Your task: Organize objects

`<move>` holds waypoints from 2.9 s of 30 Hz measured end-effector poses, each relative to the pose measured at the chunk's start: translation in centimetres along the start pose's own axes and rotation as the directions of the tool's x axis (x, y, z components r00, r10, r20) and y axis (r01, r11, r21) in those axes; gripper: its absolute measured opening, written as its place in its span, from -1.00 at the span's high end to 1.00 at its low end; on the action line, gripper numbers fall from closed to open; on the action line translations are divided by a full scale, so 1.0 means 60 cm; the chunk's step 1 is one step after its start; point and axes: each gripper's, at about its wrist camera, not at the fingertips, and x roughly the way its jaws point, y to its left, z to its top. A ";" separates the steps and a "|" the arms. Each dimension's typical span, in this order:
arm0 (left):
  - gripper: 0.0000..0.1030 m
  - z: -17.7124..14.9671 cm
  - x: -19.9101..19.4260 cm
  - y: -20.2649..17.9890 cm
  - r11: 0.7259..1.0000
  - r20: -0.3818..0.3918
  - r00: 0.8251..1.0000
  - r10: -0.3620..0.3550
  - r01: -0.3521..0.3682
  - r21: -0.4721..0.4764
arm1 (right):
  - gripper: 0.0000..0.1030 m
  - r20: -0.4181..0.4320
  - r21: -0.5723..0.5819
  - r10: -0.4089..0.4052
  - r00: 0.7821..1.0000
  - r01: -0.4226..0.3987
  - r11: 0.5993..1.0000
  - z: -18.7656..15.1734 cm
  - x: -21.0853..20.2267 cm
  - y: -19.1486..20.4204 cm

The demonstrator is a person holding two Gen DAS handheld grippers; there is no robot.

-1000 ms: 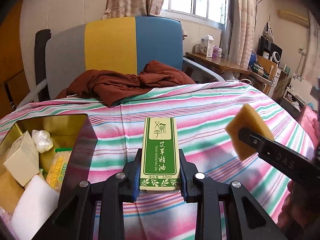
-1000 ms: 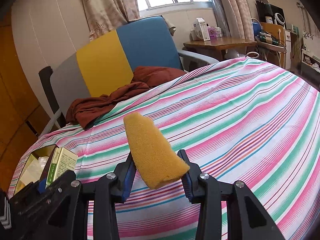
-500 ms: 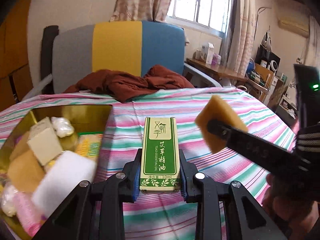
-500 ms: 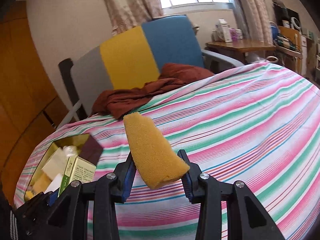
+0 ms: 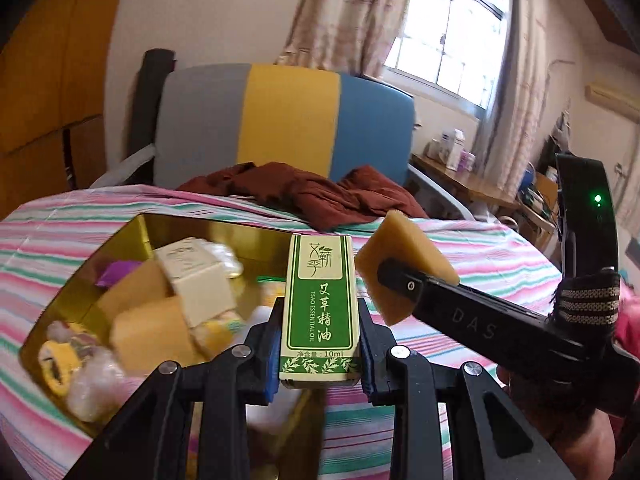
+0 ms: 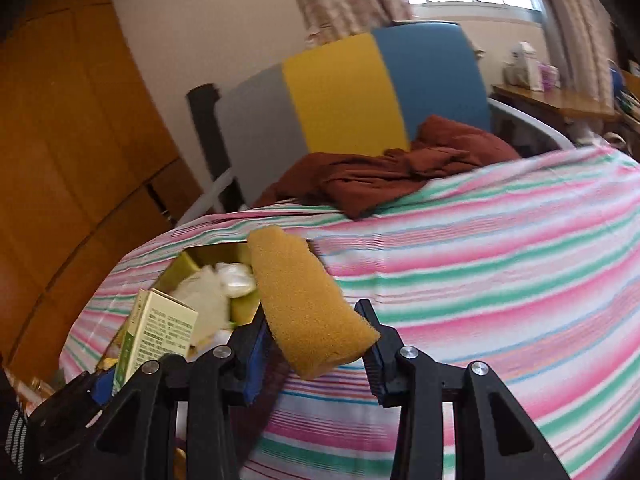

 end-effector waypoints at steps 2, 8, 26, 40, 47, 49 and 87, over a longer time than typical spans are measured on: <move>0.40 0.004 -0.006 0.023 1.000 0.008 1.000 0.023 -0.023 -0.017 | 0.21 -0.002 -0.022 0.018 1.000 -0.018 1.000 0.009 0.013 0.027; 0.40 0.007 0.001 0.093 0.995 -0.030 0.997 0.073 -0.074 -0.062 | 0.21 -0.037 -0.089 0.024 0.999 -0.027 0.996 0.029 0.063 0.092; -0.35 -0.020 0.035 0.150 0.994 -0.141 0.988 0.059 -0.071 -0.081 | -0.23 -0.155 0.001 0.006 0.988 -0.006 1.000 0.034 0.155 0.101; -1.00 -0.010 -0.025 0.159 0.972 -0.095 0.971 0.218 -0.225 -0.066 | -0.23 -0.156 -0.100 -0.081 0.984 0.066 0.993 0.000 0.098 0.141; -1.00 -0.012 -0.047 0.189 0.935 -0.153 0.929 0.338 -0.349 -0.056 | -0.24 -0.147 -0.134 -0.122 0.982 0.102 0.986 -0.007 0.067 0.171; -1.00 -0.013 -0.052 0.196 0.928 -0.166 0.922 0.351 -0.366 -0.067 | -0.25 -0.152 -0.137 -0.128 0.980 0.107 0.985 -0.011 0.061 0.178; -0.99 -0.010 -0.065 0.227 0.913 -0.339 0.874 0.348 -0.399 -0.090 | -0.29 -0.230 -0.125 -0.323 0.918 0.301 0.945 -0.046 0.028 0.216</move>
